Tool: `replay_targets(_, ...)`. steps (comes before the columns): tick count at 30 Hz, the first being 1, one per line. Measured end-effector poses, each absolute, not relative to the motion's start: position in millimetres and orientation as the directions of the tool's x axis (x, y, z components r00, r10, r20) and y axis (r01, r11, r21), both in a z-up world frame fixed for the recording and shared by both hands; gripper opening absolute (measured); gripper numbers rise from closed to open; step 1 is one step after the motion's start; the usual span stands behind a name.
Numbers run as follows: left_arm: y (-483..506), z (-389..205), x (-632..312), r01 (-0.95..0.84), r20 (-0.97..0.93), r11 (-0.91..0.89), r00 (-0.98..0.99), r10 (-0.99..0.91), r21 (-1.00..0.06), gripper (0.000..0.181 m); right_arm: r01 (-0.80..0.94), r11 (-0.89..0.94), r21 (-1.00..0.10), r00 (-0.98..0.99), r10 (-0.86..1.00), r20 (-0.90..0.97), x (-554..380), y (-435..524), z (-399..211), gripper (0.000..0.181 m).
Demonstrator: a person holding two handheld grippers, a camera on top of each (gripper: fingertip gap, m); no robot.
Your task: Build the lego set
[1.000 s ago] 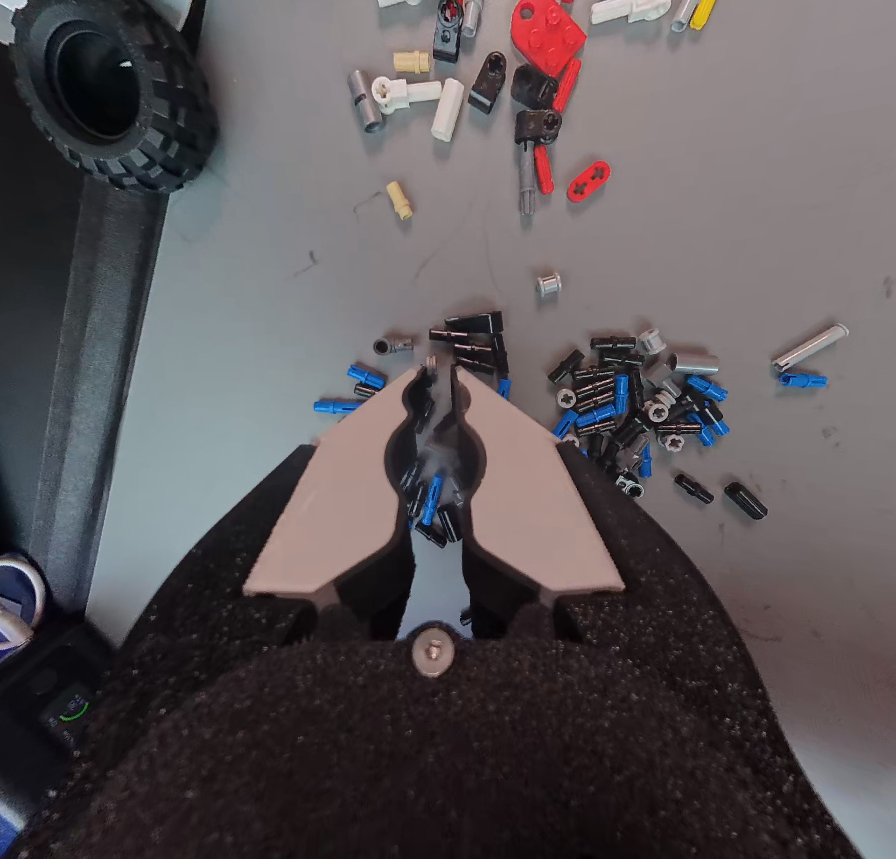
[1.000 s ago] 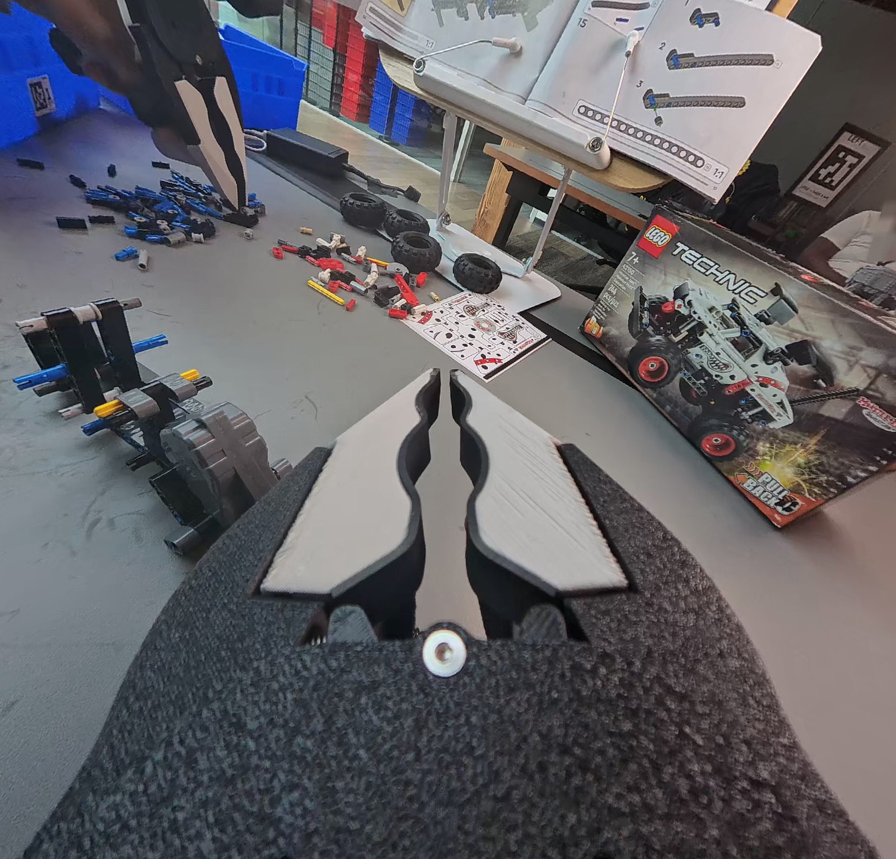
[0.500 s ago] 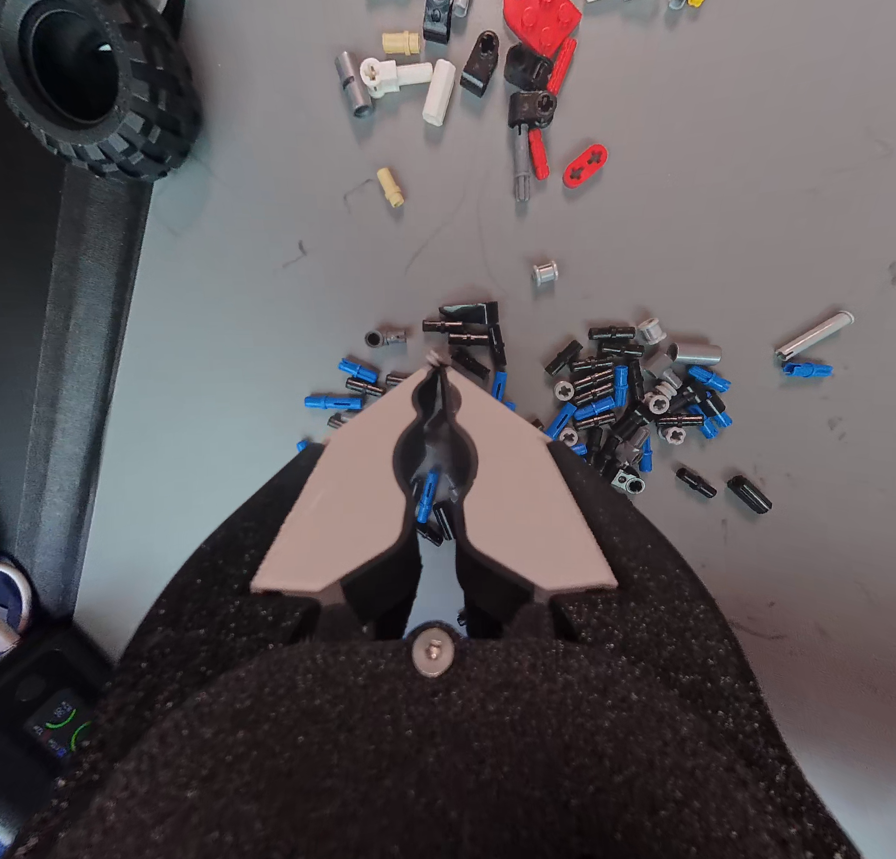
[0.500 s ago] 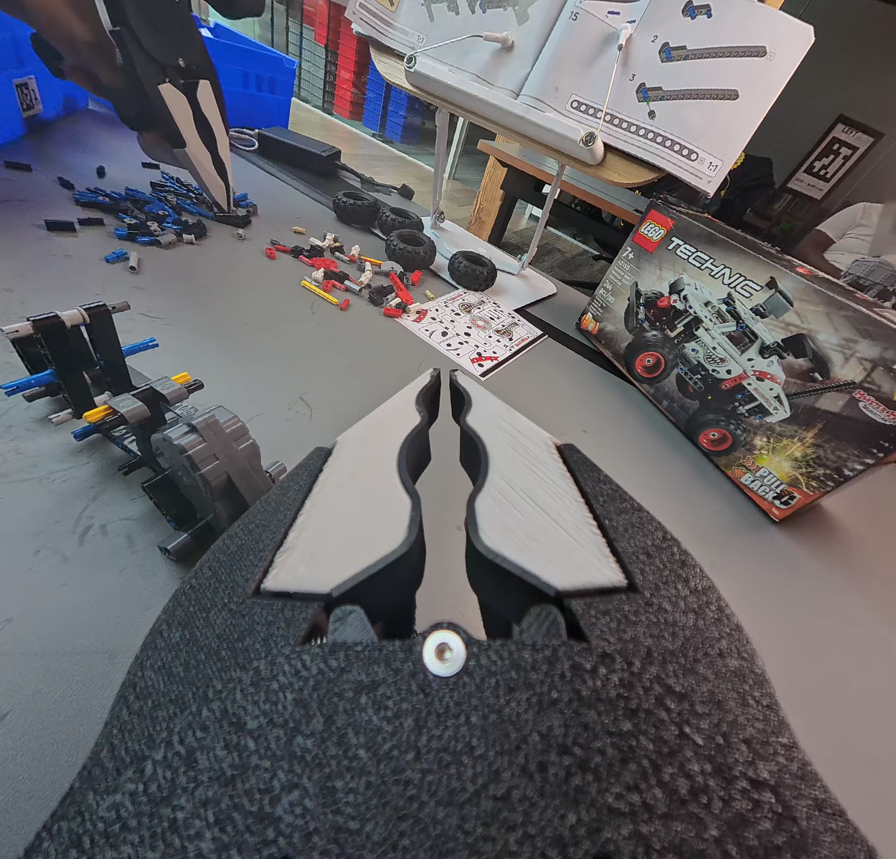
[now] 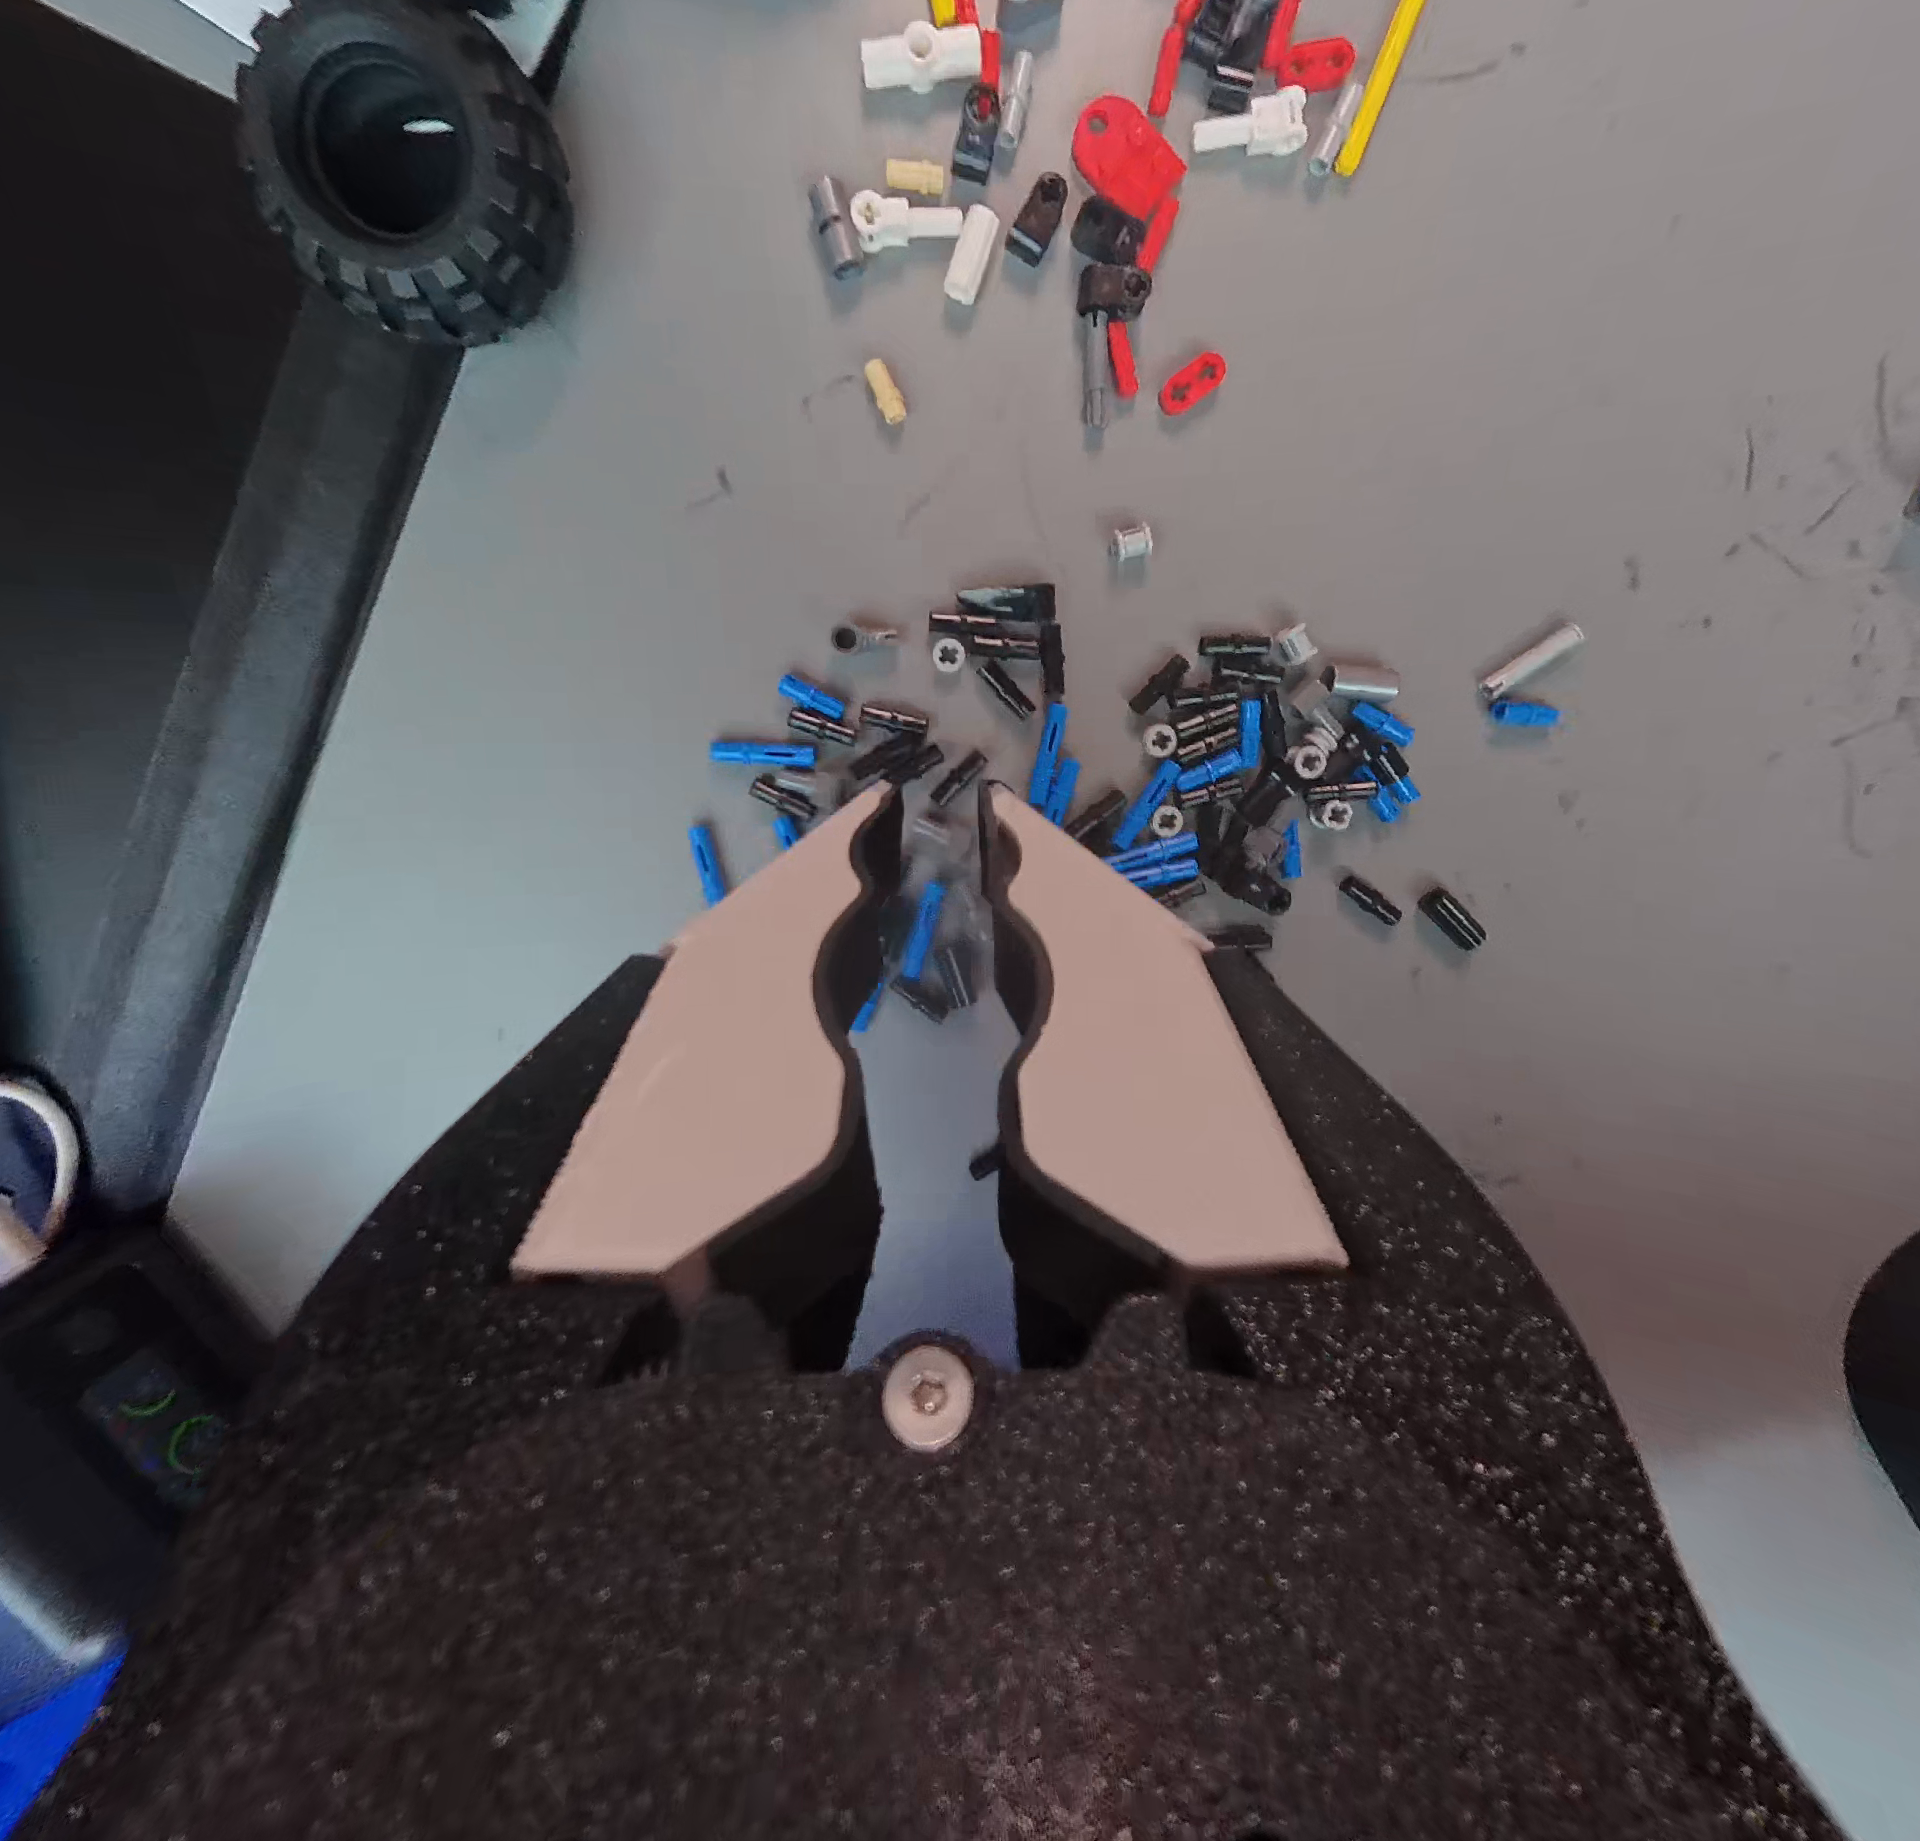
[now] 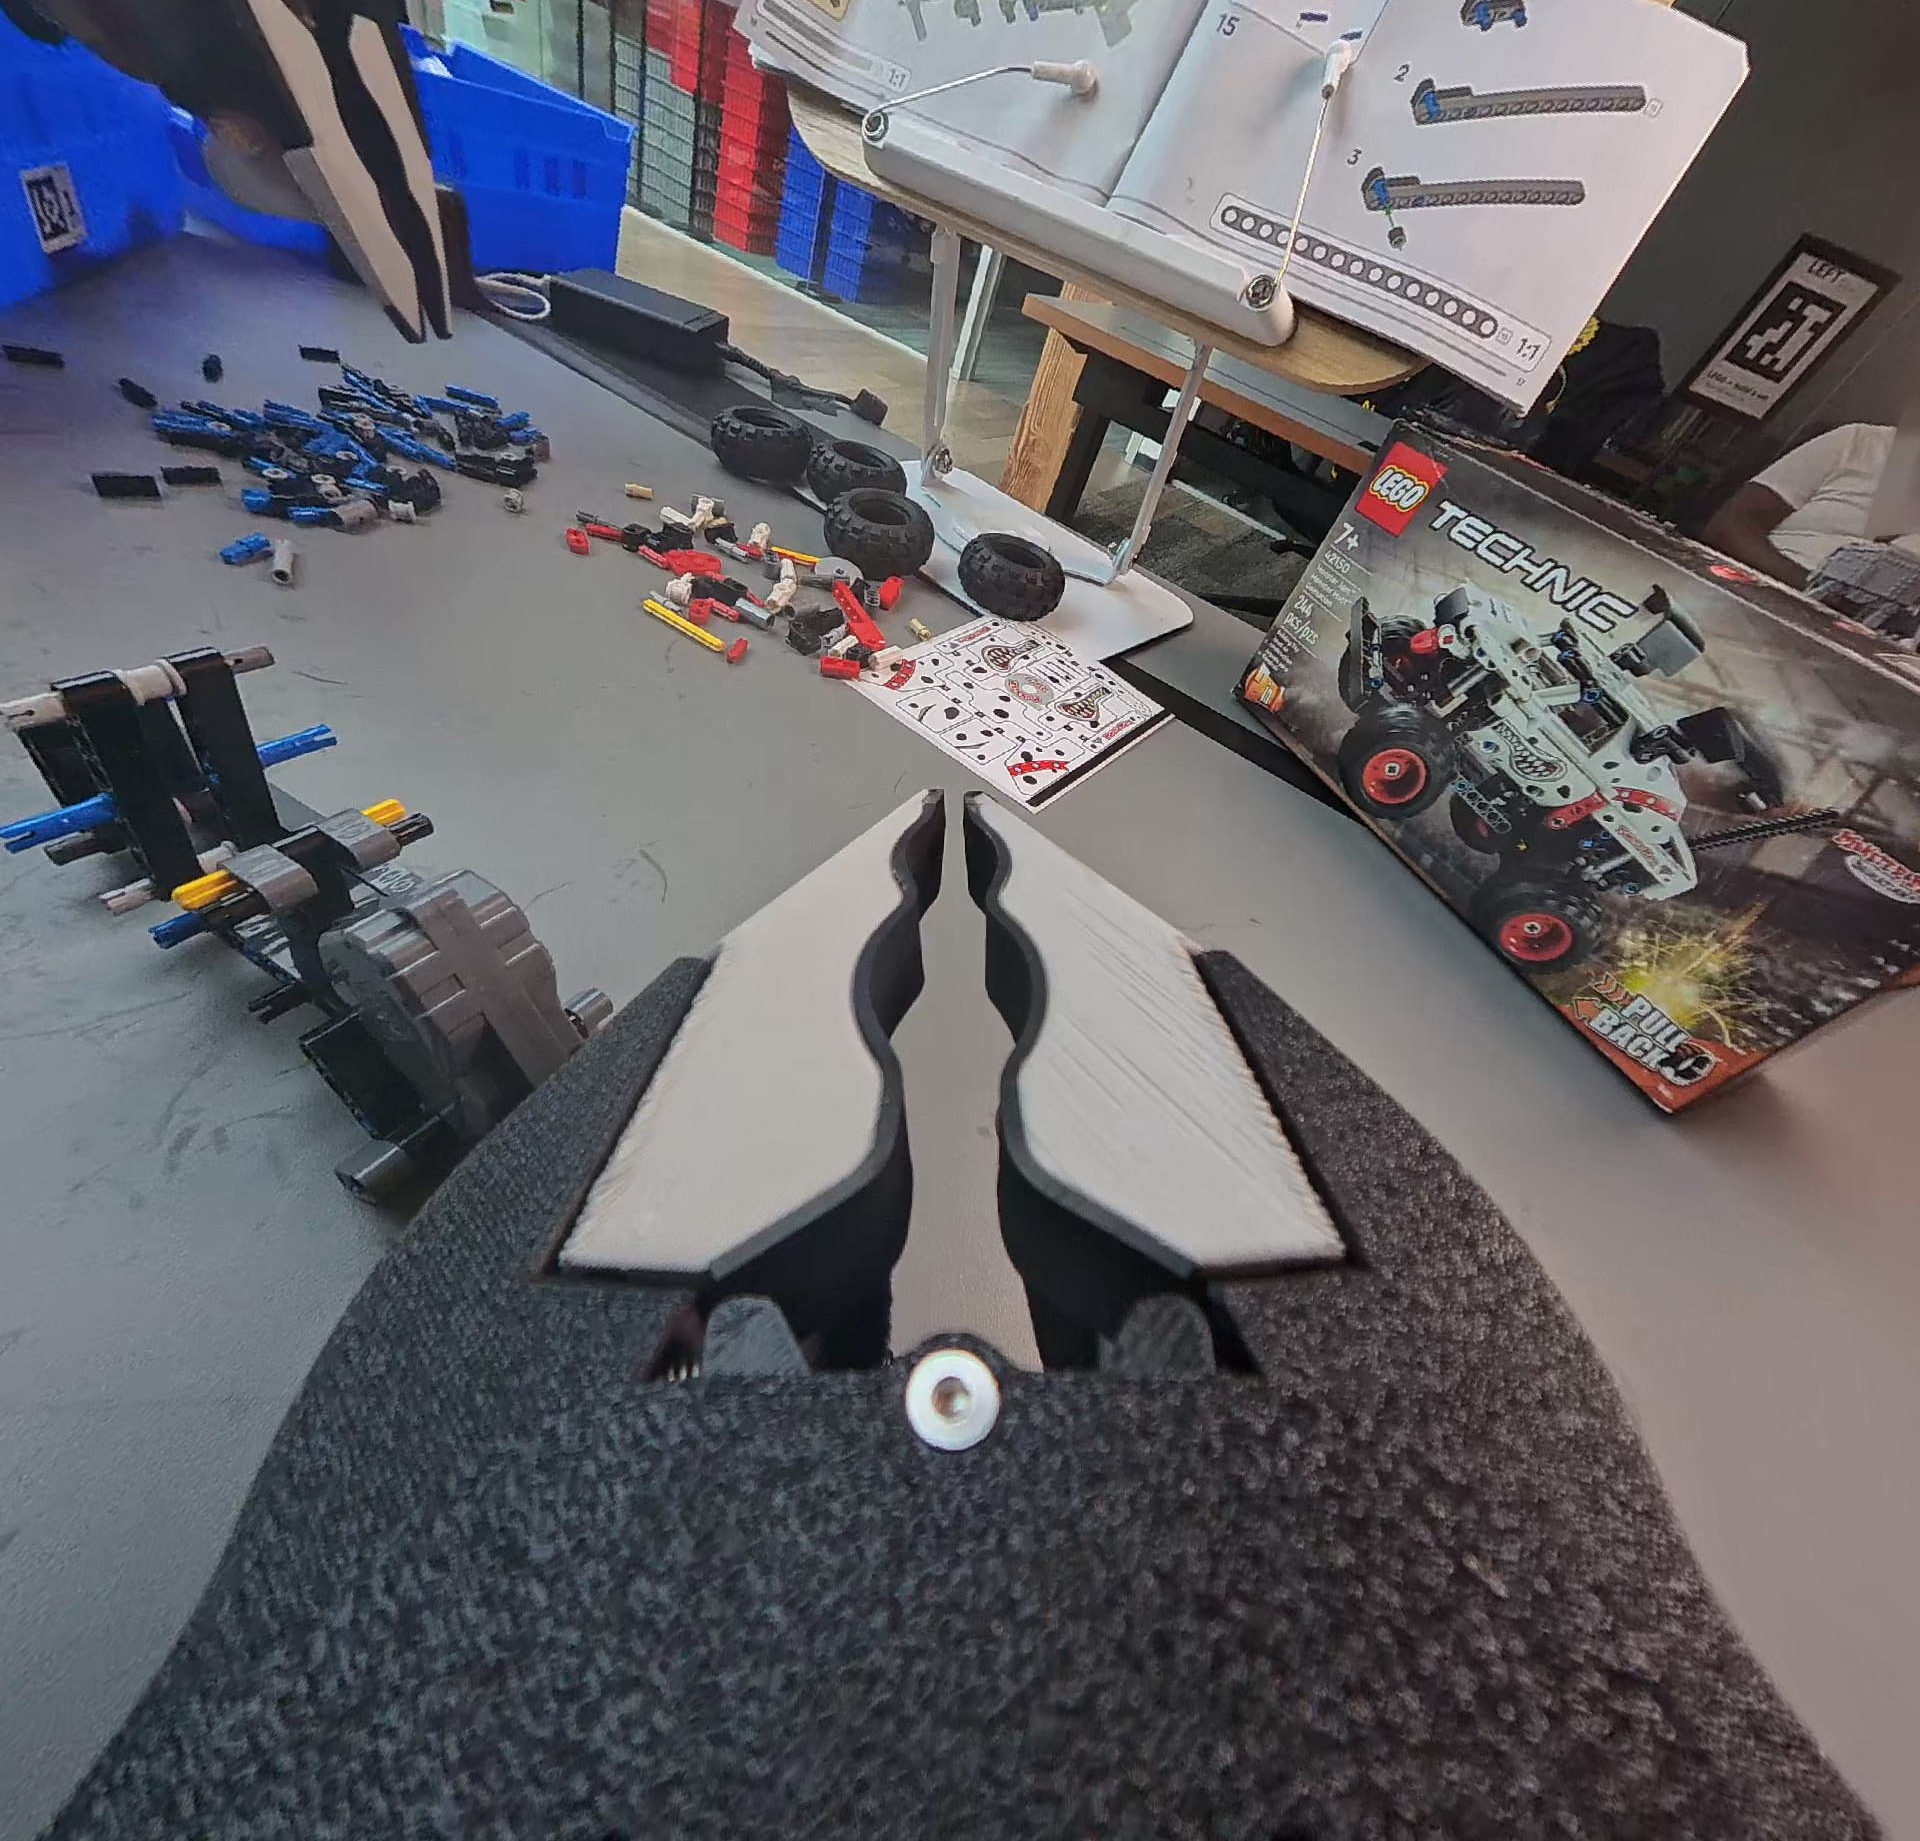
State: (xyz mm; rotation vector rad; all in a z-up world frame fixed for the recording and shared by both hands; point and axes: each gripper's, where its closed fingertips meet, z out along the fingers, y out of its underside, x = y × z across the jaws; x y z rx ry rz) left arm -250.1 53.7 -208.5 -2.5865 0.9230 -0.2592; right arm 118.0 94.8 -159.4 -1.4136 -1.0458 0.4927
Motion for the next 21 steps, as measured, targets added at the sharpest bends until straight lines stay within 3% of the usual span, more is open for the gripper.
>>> replay_targets(1, 48, -211, -249, -0.589, 0.05, -0.707, 0.753, -0.656, -0.392, 0.017, 0.295, 0.158, -0.942, 0.498, 0.817, 0.292, 118, 95, -159, 0.003)
replay_targets(10, 18, -245, -248, -0.744, 0.002, -0.633, 0.648, -0.762, -0.216, 0.012, 0.293, 0.149, -0.944, 0.504, 0.815, 0.285, 118, 97, -160, 0.003)
replay_targets(21, 25, -239, -247, -0.747, -0.047, -0.606, 0.64, -0.767, -0.274, 0.011, 0.291, 0.145, -0.946, 0.507, 0.815, 0.281, 119, 97, -160, 0.003)
